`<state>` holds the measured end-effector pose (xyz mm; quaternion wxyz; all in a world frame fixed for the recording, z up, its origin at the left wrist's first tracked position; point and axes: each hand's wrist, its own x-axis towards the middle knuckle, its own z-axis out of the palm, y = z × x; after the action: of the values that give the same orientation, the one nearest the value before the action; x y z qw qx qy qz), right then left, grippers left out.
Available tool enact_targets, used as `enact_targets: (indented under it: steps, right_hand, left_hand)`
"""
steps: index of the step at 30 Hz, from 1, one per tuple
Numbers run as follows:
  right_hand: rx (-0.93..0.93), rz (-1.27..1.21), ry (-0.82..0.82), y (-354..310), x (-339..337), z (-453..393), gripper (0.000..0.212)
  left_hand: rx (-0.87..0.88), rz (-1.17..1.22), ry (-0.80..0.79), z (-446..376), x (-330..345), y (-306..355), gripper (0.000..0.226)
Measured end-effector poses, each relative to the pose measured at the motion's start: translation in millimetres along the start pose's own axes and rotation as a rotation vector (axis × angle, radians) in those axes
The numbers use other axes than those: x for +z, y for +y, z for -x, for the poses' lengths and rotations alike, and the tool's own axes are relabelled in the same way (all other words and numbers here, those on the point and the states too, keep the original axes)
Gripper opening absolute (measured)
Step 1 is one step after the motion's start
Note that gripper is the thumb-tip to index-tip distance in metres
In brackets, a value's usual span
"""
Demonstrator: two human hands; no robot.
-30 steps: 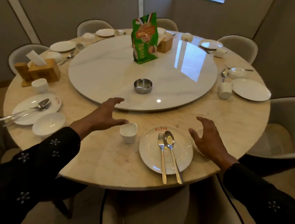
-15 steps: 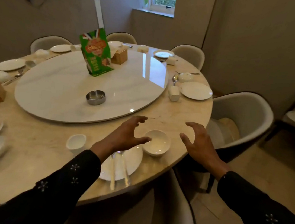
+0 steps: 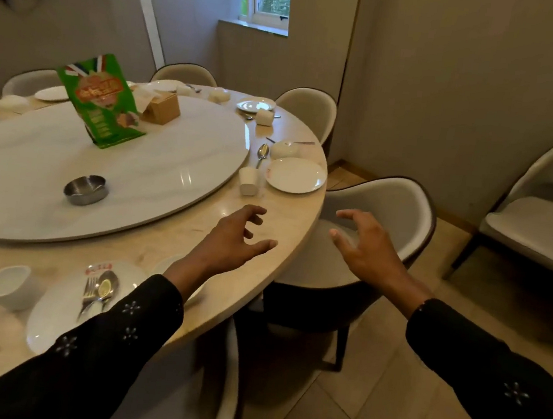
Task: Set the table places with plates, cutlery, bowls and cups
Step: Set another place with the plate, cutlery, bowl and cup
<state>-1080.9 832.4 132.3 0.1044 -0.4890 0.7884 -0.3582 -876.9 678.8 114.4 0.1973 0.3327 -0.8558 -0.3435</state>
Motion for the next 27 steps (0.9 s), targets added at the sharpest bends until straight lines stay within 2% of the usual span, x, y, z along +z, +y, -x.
enact_targets:
  steps: [8,15,22,27]
  right_hand:
    - [0.018,-0.025,-0.028,60.3,-20.1,-58.8,0.042]
    - [-0.039,0.041,-0.082,106.4,-29.8,-167.4,0.042]
    - [-0.039,0.049,-0.218,130.4,-12.8,-273.7,0.040]
    - [-0.091,-0.012,-0.393,150.7,18.6,-323.1,0.039]
  left_hand:
    - [-0.062,0.027,0.037,-71.8,43.0,16.9,0.068]
    - [-0.168,0.134,0.099,-160.2,87.9,1.1,0.066]
    - [-0.329,0.238,0.189,-224.2,115.9,-16.0,0.063]
    - [-0.438,0.254,0.256,-243.0,122.9,-26.7,0.062]
